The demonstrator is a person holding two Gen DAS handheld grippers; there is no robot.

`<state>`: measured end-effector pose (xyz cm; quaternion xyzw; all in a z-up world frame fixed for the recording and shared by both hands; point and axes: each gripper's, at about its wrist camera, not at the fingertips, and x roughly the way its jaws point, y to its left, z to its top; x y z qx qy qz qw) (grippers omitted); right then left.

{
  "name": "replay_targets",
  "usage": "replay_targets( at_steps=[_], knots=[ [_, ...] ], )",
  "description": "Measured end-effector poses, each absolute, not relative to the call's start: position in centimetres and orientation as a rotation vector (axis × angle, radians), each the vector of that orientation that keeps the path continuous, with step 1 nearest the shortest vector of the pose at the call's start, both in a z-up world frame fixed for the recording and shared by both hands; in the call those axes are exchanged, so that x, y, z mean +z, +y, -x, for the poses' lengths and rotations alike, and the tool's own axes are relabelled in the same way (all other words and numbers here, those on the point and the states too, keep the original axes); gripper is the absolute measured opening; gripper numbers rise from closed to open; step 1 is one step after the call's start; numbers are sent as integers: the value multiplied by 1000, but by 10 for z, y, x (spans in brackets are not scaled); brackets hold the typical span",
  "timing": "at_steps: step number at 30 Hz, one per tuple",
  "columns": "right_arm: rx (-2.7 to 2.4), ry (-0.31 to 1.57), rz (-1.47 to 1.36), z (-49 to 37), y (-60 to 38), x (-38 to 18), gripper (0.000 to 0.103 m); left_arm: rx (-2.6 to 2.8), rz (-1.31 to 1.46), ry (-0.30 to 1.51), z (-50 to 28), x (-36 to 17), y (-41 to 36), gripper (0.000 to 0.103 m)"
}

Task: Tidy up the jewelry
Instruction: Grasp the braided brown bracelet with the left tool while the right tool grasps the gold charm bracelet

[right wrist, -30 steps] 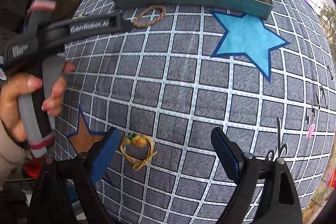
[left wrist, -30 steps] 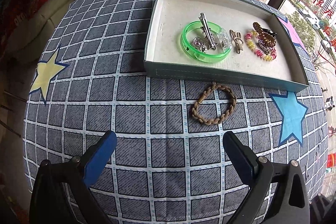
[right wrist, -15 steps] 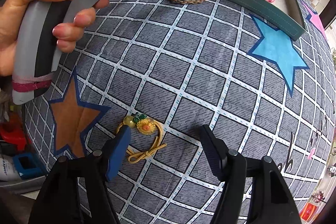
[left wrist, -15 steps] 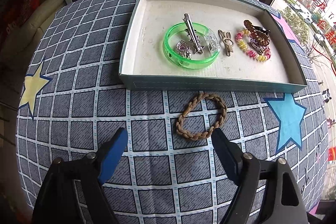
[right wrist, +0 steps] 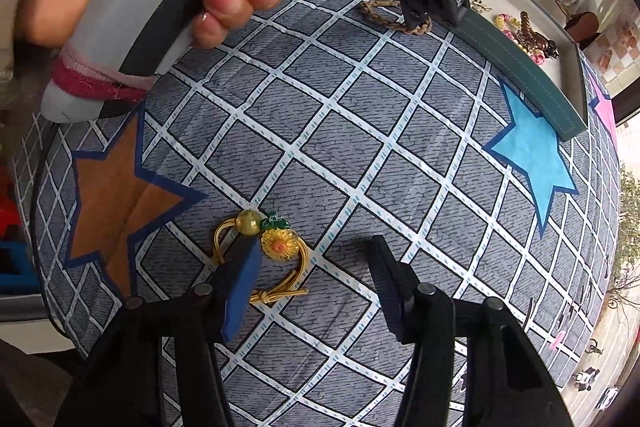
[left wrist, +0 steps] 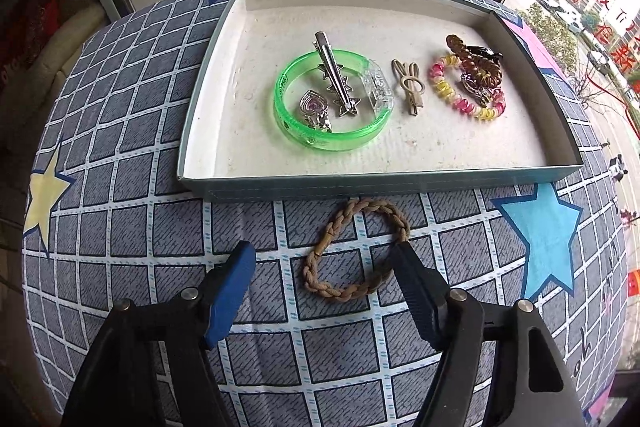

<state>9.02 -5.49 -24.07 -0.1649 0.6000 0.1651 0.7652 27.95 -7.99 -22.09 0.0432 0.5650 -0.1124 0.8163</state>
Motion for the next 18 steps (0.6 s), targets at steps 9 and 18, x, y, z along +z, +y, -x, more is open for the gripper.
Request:
replay_targets(
  at_steps=[9,18],
  knots=[
    [386,1297,365,-91,-45,-239,21,-293,-88,1202,-283,-222,-96,16],
    [323,1350,157,-110,-92,-231,21,-320,-38,1191,-268,-208,-81,16]
  ],
)
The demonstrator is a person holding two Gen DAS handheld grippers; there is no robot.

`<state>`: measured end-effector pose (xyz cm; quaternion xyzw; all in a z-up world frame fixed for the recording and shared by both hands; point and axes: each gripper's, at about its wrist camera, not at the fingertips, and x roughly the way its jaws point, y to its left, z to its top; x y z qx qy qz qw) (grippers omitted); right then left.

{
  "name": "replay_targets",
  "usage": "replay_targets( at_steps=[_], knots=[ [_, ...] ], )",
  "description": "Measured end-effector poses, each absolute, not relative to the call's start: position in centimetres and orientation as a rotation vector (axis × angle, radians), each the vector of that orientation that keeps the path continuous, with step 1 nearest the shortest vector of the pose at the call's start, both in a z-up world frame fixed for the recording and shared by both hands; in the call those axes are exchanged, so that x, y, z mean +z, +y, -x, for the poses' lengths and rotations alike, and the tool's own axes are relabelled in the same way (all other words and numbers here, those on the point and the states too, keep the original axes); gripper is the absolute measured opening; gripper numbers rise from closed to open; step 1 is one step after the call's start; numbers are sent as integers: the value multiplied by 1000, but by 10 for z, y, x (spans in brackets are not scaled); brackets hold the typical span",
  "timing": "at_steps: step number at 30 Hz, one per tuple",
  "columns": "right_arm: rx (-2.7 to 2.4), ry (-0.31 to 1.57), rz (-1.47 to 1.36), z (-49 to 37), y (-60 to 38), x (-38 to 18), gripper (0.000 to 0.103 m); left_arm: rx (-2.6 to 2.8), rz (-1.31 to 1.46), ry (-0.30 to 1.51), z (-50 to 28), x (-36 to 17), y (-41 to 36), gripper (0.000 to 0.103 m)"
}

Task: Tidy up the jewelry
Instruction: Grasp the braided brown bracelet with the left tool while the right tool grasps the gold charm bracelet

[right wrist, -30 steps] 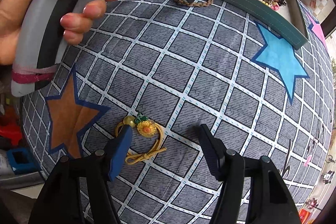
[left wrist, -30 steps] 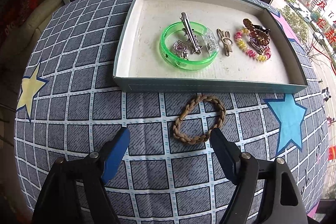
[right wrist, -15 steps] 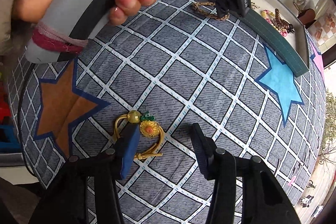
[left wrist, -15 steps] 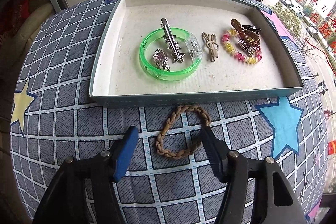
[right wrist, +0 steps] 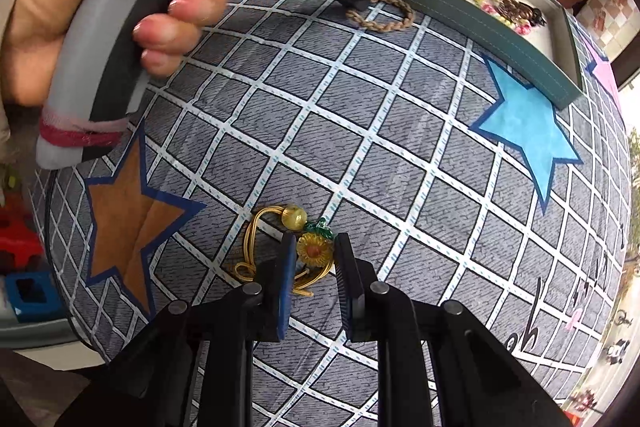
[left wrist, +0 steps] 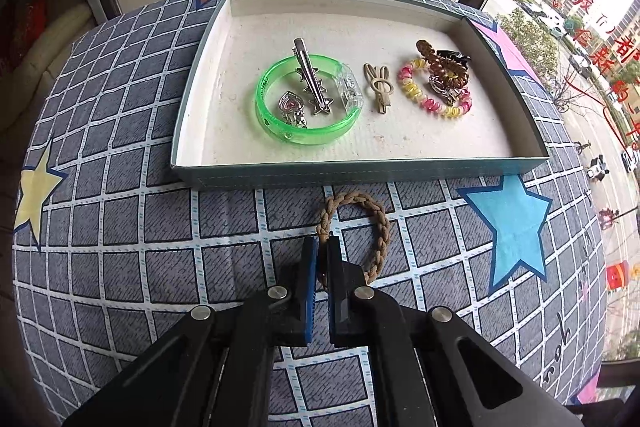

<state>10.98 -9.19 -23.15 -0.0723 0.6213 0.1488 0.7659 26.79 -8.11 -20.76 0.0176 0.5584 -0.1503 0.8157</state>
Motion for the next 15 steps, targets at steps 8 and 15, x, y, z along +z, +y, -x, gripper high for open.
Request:
replay_targets(
  at_steps=[8,15],
  knots=[
    [271,1366,-53,-132,-139,-214,21,-351,-6,1167,-249,-184,-68,16],
    [222,1360,-156,-141,-160,-201,21,-346,28,1168,-224,-173,-56,16]
  ],
)
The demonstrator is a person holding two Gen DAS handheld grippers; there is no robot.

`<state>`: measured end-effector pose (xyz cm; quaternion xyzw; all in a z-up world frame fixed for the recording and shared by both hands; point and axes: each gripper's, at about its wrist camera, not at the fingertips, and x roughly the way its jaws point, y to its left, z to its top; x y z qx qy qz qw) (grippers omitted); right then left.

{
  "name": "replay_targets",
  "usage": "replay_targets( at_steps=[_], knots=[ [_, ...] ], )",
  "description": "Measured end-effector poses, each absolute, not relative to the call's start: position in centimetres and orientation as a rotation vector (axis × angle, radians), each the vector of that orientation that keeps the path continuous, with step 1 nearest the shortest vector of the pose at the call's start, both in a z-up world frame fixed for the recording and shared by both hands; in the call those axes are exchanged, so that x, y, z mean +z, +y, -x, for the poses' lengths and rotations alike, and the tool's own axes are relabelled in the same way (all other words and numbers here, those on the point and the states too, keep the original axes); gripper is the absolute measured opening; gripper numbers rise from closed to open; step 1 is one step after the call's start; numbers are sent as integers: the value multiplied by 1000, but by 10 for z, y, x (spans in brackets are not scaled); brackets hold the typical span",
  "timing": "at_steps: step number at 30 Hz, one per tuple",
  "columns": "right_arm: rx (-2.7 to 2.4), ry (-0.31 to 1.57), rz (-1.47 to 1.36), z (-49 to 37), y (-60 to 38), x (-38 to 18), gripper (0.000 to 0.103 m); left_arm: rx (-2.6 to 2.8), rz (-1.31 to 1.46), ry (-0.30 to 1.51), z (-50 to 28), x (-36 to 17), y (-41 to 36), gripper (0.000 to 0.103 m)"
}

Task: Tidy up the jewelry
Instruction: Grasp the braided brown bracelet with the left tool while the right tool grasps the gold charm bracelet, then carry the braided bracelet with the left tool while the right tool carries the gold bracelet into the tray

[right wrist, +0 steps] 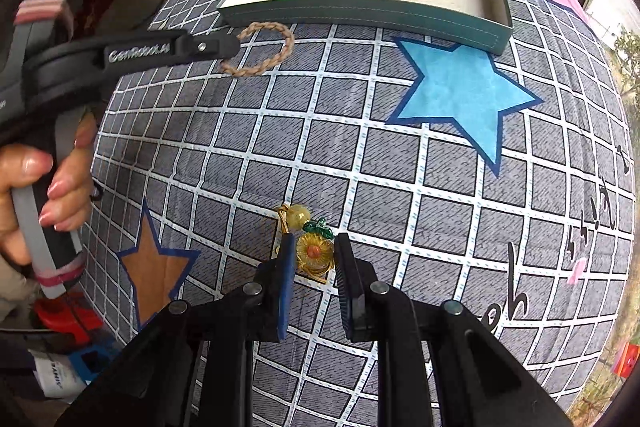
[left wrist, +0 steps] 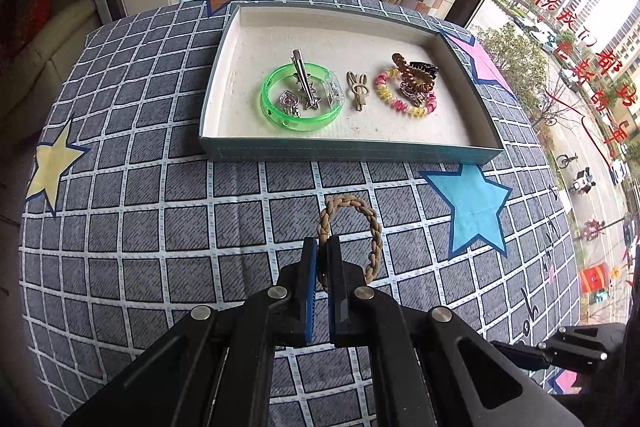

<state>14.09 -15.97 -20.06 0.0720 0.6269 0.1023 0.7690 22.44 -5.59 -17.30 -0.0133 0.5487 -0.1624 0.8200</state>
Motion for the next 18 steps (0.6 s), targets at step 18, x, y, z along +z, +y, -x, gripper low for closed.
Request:
replay_targets(
  at_steps=[18],
  knots=[
    [183,1305,-240,-159,-195,-161,21,-320,50,1129,-204,-141,-43,16]
  ],
)
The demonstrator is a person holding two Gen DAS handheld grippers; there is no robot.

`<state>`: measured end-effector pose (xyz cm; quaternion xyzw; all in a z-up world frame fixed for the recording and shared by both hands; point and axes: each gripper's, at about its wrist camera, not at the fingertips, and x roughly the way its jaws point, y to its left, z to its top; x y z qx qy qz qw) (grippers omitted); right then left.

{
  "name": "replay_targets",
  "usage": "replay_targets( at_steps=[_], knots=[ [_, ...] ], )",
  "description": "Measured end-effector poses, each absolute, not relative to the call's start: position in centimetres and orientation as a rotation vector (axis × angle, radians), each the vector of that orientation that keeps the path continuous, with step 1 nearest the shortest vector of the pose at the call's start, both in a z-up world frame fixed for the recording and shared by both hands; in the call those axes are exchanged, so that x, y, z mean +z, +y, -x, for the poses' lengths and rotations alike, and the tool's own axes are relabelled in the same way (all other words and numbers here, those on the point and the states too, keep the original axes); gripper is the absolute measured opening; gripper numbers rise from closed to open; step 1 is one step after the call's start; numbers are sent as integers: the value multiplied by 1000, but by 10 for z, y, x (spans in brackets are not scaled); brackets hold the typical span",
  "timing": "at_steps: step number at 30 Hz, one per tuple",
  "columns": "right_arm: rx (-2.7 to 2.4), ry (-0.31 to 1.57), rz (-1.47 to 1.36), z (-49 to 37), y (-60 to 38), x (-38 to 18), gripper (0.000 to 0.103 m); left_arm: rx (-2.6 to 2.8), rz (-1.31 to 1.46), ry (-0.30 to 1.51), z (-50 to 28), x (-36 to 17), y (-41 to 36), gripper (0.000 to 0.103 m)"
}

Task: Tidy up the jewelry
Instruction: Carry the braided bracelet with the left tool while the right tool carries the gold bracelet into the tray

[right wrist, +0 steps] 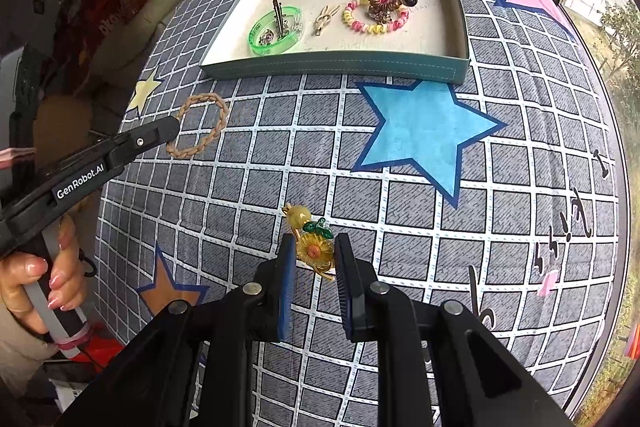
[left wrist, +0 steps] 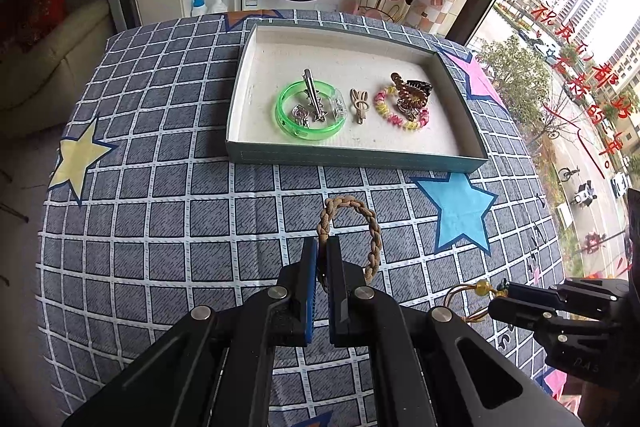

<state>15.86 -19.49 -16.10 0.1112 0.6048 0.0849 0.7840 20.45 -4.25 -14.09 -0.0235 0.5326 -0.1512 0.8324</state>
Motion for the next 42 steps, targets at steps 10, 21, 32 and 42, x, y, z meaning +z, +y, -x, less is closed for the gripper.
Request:
replay_targets(
  at_steps=[10,21,32,42],
  knots=[
    [171,1253,-271,-178,-209,-140,21,-325,50,1085,-215,-121,-46,16],
    [161,1186,-265,-217,-227,-117,21,-326,42,1045,-245,-108,-56,16],
    [152,1151,-264,-262,-240,-111,21,-310,36,1027,-289,-110,-71,16],
    [147,1155,-278,-301,-249,-121,21,-283,29,1047,-319,-126,-81,16]
  ],
)
